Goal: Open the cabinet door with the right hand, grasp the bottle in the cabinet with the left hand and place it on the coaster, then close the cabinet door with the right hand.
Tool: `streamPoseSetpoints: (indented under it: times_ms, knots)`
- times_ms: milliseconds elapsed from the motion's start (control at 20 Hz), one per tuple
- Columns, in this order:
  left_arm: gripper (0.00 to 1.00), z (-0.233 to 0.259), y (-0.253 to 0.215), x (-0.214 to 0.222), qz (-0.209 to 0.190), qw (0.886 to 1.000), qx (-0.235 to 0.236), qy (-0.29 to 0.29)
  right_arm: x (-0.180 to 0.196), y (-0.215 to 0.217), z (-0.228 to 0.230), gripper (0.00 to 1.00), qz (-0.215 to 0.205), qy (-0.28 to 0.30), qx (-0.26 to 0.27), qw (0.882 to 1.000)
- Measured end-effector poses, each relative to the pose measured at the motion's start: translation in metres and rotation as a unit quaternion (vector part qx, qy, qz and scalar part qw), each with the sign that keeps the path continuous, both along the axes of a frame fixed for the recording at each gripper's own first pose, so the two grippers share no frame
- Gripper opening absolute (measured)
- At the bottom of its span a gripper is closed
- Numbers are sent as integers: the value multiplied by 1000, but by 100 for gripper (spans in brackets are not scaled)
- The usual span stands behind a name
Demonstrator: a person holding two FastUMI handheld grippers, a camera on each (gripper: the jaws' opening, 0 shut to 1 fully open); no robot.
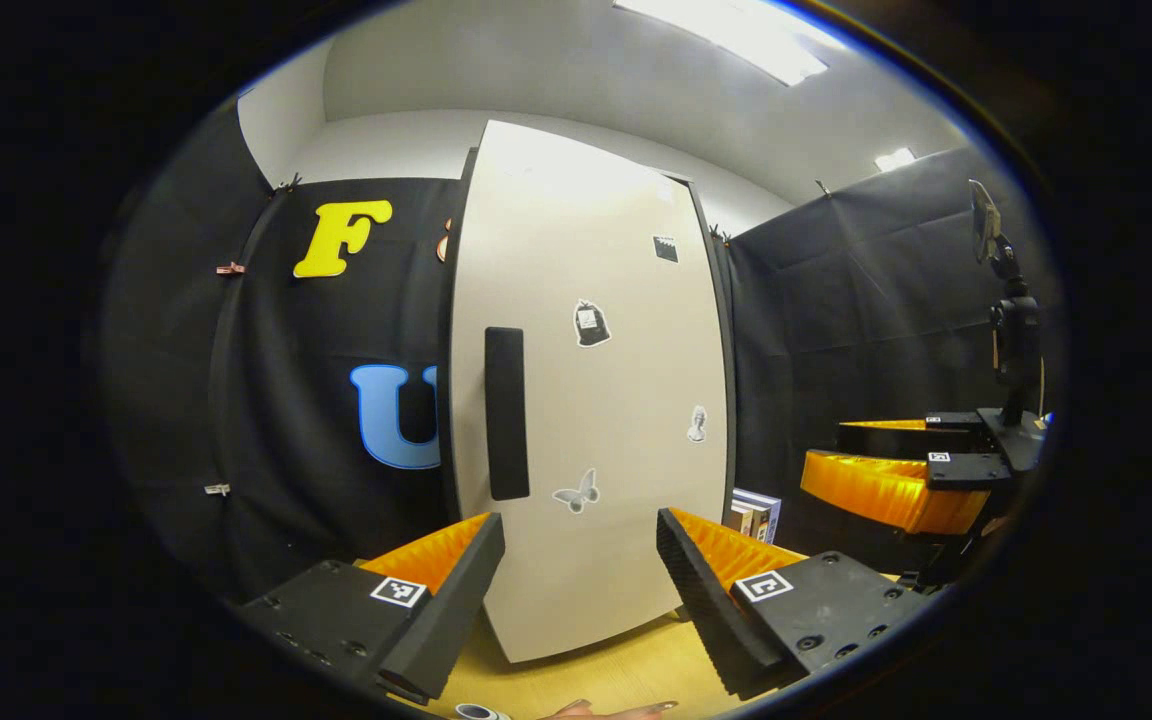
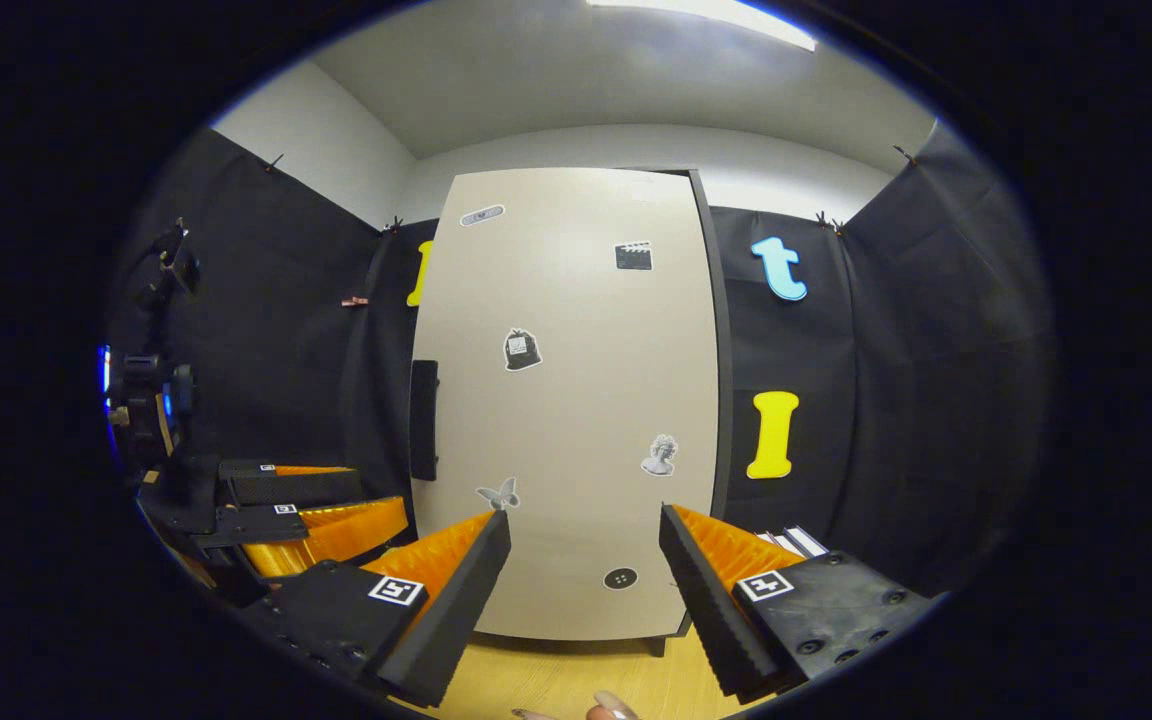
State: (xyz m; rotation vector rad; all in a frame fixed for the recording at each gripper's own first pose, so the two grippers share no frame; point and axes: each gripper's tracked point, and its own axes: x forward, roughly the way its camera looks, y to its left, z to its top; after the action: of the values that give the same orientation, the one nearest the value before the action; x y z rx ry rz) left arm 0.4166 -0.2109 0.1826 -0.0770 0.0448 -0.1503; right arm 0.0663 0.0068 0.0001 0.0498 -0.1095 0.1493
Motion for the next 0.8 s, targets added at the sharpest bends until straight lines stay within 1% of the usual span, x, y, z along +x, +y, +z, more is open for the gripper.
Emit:
streamPoseSetpoints:
  times_ms: [300, 500, 800]
  knots:
    - [96, 0, -6, 0, -5, 1000, 0, -3, -1, -6, 1, 97, -8, 1, 8, 1000]
    - [96, 0, -10, 1, -9, 1000, -1, -1, -1, -10, 6, 97, -14, -10, 5, 1000]
    - [96, -3, -8, 1, -7, 1000, -1, 3, -1, -7, 7, 97, -12, -8, 6, 1000]
